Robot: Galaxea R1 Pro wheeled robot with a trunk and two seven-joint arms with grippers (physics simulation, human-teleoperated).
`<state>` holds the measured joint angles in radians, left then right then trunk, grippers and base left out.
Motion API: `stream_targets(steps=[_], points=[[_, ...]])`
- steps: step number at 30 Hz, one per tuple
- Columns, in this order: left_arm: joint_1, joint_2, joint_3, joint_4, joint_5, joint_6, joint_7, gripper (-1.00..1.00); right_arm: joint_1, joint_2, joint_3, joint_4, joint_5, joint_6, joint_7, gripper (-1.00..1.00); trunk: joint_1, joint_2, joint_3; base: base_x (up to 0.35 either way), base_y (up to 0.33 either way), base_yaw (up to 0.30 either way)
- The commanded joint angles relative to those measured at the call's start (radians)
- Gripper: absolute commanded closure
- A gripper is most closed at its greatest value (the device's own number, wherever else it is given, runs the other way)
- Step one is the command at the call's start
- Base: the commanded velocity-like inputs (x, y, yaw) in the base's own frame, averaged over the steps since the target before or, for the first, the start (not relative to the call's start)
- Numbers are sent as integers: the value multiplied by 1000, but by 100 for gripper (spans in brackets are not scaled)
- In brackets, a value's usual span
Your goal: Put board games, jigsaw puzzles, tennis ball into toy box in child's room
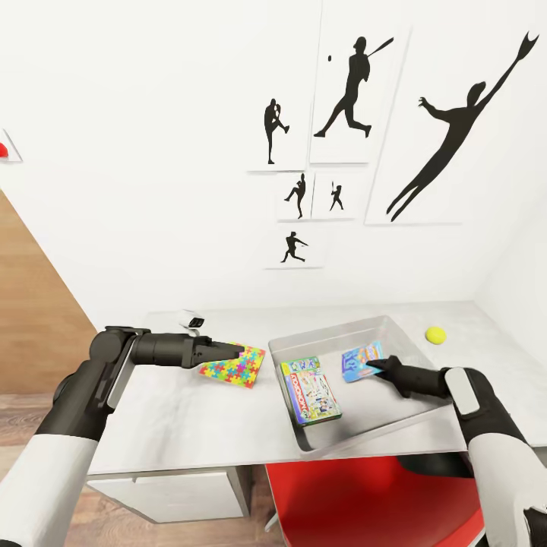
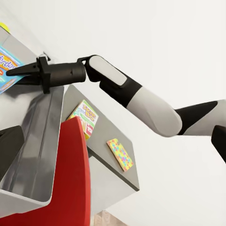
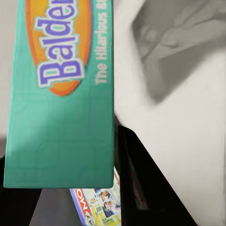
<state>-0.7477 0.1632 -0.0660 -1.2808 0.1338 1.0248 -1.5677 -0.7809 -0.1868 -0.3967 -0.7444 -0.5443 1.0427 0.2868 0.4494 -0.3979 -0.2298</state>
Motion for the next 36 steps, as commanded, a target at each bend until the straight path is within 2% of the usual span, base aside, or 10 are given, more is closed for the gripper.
stream_targets(steps=[1,5,15,16,29,36], points=[[-1,1,-2,0,1,11,-3,-100,-7,1,2,3,9,5,1,100,1,-2,-2,0,0,0],[-1,2,-2,0,1,11,-3,-100,-19,1,9,17,9,5,-27,100,1,-2,-2,0,0,0],[-1,2,-2,0,1,11,-3,-100,-21,1,10,21,9,5,-38,100,1,-2,-2,0,0,0],[-1,2,-2,0,0,11,-3,-100,-21,1,10,21,9,5,-38,-100,1,-2,-2,0,0,0],[-1,2,-2,0,0,10,-3,-100,-21,-2,10,20,8,5,-38,-100,1,-2,-2,0,0,0],[-1,3,-2,0,0,10,-3,-100,-19,-16,7,11,-3,5,-33,-100,1,-2,-2,0,0,0]])
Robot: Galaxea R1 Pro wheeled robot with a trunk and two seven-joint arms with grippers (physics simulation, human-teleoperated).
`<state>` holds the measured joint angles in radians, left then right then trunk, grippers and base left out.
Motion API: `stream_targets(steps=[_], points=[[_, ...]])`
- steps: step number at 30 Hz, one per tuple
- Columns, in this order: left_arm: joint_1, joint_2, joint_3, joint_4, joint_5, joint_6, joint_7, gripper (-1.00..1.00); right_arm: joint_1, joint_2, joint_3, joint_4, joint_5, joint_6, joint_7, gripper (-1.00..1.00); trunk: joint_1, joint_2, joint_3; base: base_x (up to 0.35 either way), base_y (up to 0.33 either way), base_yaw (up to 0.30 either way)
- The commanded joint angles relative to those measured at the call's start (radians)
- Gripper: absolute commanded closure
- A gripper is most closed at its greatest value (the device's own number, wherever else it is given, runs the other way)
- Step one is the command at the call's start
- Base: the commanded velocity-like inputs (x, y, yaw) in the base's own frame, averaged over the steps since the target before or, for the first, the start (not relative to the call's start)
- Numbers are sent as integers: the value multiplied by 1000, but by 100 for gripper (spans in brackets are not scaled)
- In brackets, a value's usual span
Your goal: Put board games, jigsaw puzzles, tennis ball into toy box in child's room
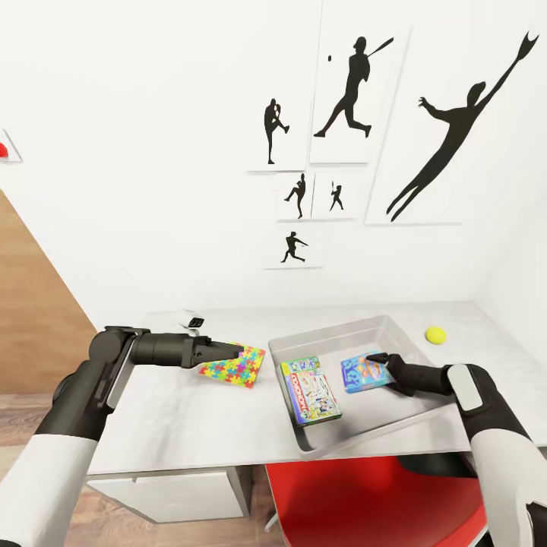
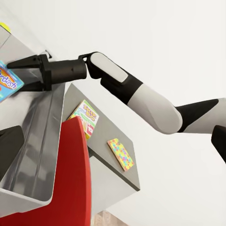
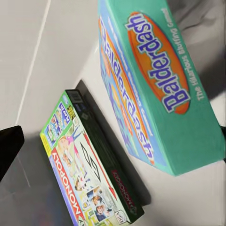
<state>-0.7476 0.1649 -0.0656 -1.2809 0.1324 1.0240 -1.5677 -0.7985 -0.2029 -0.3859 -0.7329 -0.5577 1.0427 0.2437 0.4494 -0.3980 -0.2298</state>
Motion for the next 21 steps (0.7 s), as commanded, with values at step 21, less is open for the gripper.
stream_targets(steps=[21], points=[[-1,2,-2,1,1,10,-3,-100,5,-14,-2,-8,-78,5,28,-100,1,-2,-2,0,0,0]])
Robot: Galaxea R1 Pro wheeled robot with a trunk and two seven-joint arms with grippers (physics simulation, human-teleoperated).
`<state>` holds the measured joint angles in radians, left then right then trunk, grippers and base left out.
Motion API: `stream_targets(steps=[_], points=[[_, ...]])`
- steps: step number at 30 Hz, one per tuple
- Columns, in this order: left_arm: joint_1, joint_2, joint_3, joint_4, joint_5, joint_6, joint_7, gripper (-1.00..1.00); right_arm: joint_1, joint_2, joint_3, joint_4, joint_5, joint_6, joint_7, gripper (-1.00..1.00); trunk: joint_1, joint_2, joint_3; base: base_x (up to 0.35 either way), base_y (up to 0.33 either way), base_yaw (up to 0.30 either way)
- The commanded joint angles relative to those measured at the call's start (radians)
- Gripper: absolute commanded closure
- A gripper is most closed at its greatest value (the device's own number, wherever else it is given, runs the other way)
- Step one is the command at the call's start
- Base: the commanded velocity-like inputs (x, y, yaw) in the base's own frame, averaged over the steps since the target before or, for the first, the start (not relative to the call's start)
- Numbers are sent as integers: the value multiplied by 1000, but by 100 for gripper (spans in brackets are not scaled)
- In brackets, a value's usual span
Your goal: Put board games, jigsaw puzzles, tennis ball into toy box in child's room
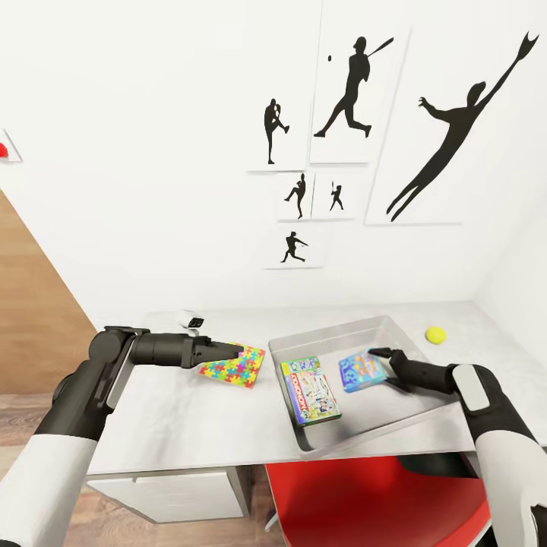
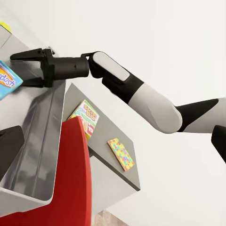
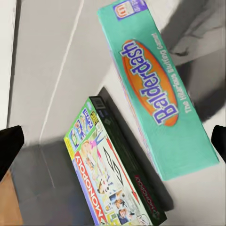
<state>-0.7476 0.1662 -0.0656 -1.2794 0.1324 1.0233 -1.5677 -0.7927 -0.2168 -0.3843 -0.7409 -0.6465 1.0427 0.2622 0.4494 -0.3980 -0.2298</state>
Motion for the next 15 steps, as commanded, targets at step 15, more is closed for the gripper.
stream_targets(steps=[15], points=[[-1,1,-2,0,1,11,-3,-100,7,-7,0,-1,-51,5,20,-100,1,-2,-2,0,0,0]])
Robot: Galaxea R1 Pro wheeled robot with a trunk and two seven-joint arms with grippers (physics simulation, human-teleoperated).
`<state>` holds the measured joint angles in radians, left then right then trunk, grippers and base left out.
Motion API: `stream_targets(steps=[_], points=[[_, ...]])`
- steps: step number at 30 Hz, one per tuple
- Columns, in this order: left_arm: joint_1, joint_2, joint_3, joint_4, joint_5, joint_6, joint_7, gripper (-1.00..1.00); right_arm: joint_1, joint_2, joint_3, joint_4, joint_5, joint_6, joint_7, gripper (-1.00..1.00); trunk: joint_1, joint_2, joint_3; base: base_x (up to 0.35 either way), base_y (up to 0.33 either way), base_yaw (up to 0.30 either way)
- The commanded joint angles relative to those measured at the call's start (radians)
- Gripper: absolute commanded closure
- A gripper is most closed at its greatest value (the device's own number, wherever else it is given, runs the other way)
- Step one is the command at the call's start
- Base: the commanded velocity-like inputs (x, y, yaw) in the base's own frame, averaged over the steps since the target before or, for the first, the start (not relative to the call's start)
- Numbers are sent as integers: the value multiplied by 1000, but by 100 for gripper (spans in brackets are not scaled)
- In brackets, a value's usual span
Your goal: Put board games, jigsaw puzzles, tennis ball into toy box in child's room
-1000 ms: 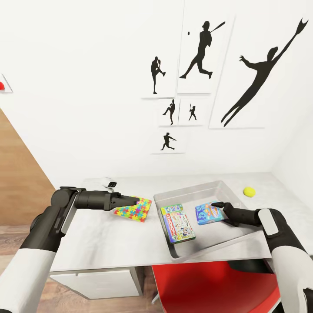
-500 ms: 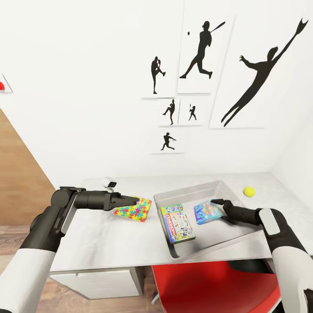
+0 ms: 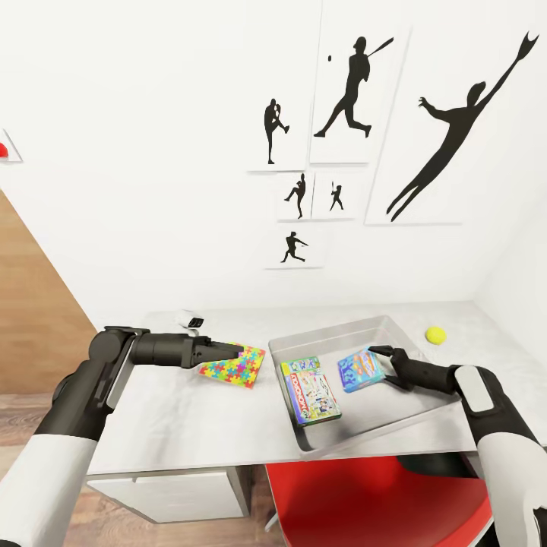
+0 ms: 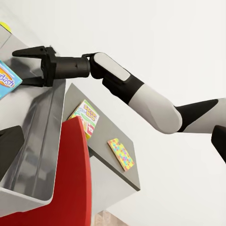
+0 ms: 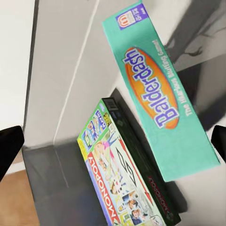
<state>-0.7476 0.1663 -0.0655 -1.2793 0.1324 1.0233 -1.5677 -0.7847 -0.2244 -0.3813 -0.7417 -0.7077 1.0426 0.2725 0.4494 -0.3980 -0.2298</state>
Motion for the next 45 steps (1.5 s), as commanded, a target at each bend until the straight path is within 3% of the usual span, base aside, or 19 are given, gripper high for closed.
stream_targets(steps=[1,6,14,18,24,29,35,38,40,43,45], points=[[-1,1,-2,0,1,11,-3,-100,-1,0,-3,0,3,5,16,-100,1,-2,-2,0,0,0],[-1,1,-2,0,1,11,-3,-100,0,0,-1,-1,-22,5,73,-100,1,-2,-2,0,0,0],[-1,1,-2,0,1,11,-3,-100,0,-2,-4,-1,-26,5,85,-100,1,-2,-2,0,0,0],[-1,1,-2,0,1,11,-3,-100,1,-38,-7,-1,-38,5,85,-100,1,-2,-2,0,0,0],[-1,1,-2,0,1,11,-3,-100,7,-78,-5,-1,-141,5,85,-100,1,-2,-2,0,0,0],[-1,-1,-3,0,1,11,-3,-100,10,-90,-3,-2,-155,5,85,-100,1,-2,-2,0,0,0],[-1,-1,-2,0,1,11,-3,-100,19,-87,1,-94,-157,5,85,-100,1,-2,-2,0,0,0],[-1,-1,-2,0,1,11,-3,-100,36,-84,23,-146,-161,5,85,-100,1,-2,-2,0,0,0],[-1,-1,-2,0,1,11,-3,-100,46,-84,36,-175,-178,5,85,-100,1,-2,-2,0,0,0],[-1,0,-2,0,1,11,-3,-100,99,-84,49,-284,-274,5,85,-100,1,-2,-2,0,0,0],[-1,1,-2,0,2,11,-3,-100,132,-86,51,-347,-313,5,85,-100,1,-2,-2,0,0,0]])
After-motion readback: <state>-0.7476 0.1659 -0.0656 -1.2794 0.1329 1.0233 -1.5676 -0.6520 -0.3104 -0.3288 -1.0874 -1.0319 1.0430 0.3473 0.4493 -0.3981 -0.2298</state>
